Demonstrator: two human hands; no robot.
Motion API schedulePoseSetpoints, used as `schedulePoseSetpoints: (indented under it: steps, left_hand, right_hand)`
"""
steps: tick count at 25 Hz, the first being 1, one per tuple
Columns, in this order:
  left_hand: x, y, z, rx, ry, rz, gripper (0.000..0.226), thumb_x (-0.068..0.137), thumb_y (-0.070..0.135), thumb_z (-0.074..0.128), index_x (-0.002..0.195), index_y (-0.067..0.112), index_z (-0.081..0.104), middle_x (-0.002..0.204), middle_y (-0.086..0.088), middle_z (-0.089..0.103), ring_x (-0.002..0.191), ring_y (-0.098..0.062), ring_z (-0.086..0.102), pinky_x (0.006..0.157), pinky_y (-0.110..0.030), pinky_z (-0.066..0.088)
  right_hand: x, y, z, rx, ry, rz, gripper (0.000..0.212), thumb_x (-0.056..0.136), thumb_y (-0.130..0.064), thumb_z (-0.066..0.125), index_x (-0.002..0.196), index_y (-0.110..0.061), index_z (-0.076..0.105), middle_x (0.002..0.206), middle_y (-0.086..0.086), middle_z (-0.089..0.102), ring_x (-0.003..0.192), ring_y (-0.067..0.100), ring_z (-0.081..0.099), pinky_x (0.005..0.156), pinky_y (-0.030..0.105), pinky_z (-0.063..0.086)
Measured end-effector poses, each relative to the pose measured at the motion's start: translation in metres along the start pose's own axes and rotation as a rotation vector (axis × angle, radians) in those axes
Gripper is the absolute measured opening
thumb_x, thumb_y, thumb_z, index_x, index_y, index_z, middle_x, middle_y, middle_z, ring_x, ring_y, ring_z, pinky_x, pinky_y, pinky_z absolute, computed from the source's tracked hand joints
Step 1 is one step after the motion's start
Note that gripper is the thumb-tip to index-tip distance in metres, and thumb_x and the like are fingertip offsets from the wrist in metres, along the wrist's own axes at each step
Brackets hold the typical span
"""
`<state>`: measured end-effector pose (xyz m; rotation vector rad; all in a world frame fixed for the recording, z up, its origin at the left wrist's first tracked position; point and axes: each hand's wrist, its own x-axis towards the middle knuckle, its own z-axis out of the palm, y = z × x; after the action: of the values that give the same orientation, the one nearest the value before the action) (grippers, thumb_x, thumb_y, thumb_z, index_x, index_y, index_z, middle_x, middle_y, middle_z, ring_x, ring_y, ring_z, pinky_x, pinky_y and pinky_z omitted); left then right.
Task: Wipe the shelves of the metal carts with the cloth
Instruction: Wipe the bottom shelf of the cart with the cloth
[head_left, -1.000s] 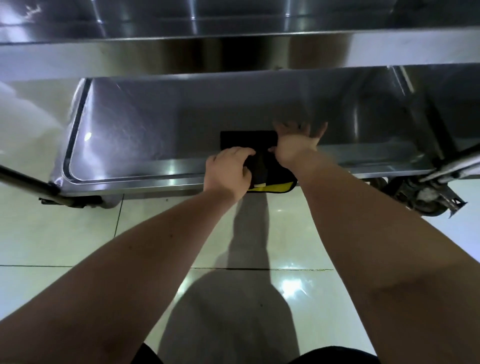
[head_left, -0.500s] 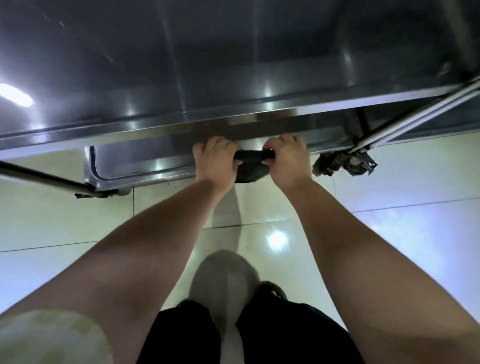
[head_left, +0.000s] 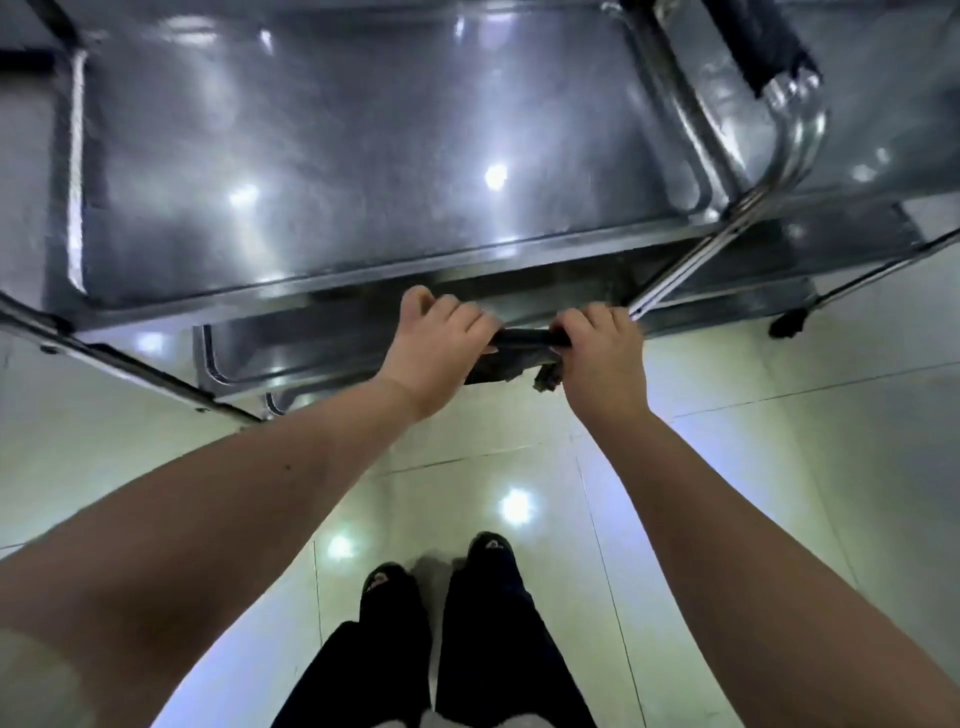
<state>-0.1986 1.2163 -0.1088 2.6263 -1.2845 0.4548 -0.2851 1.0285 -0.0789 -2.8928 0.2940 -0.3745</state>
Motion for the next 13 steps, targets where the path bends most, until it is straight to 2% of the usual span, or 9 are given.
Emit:
schedulePoseSetpoints:
  steps: [3, 5, 8, 10, 13]
  left_hand:
    - [0.047, -0.014, -0.106, 0.018, 0.134, 0.036, 0.016, 0.083, 0.022, 0.071, 0.099, 0.02, 0.067, 0.087, -0.002, 0.066, 0.077, -0.028, 0.061, 0.083, -0.039, 0.03]
    - [0.075, -0.026, -0.169, 0.048, 0.255, 0.064, 0.011, 0.084, 0.026, 0.064, 0.092, 0.021, 0.069, 0.083, -0.002, 0.067, 0.071, -0.027, 0.061, 0.08, -0.038, 0.027]
    - [0.125, -0.042, -0.25, 0.075, 0.346, 0.11, 0.011, 0.08, 0.025, 0.069, 0.089, 0.019, 0.069, 0.08, -0.005, 0.066, 0.07, -0.029, 0.063, 0.078, -0.039, 0.032]
    - [0.162, -0.051, -0.303, 0.054, 0.353, 0.052, 0.014, 0.082, 0.022, 0.071, 0.095, 0.018, 0.068, 0.087, -0.007, 0.067, 0.078, -0.031, 0.064, 0.08, -0.041, 0.034]
    - [0.219, -0.058, -0.376, 0.075, 0.327, -0.059, 0.017, 0.091, 0.03, 0.059, 0.105, 0.021, 0.062, 0.103, -0.004, 0.065, 0.098, -0.029, 0.06, 0.09, -0.041, 0.031]
  right_hand:
    - [0.026, -0.035, -0.098, 0.027, 0.056, -0.048, 0.017, 0.082, -0.003, 0.06, 0.098, -0.008, 0.064, 0.093, 0.014, 0.058, 0.082, 0.036, 0.051, 0.07, 0.044, 0.044]
    - [0.052, -0.057, -0.155, 0.06, 0.126, -0.07, 0.017, 0.083, -0.003, 0.063, 0.099, -0.008, 0.064, 0.094, 0.013, 0.058, 0.085, 0.037, 0.052, 0.071, 0.045, 0.044]
    - [0.096, -0.08, -0.236, 0.068, 0.28, -0.087, 0.022, 0.082, -0.002, 0.064, 0.103, -0.009, 0.064, 0.103, 0.012, 0.059, 0.096, 0.035, 0.054, 0.08, 0.043, 0.045]
    - [0.127, -0.097, -0.284, 0.031, 0.343, -0.126, 0.025, 0.082, 0.0, 0.061, 0.106, -0.009, 0.062, 0.107, 0.012, 0.058, 0.101, 0.034, 0.053, 0.084, 0.041, 0.043]
    - [0.163, -0.113, -0.346, -0.045, 0.379, -0.137, 0.025, 0.086, -0.003, 0.057, 0.11, -0.009, 0.058, 0.113, 0.011, 0.055, 0.106, 0.032, 0.05, 0.086, 0.039, 0.039]
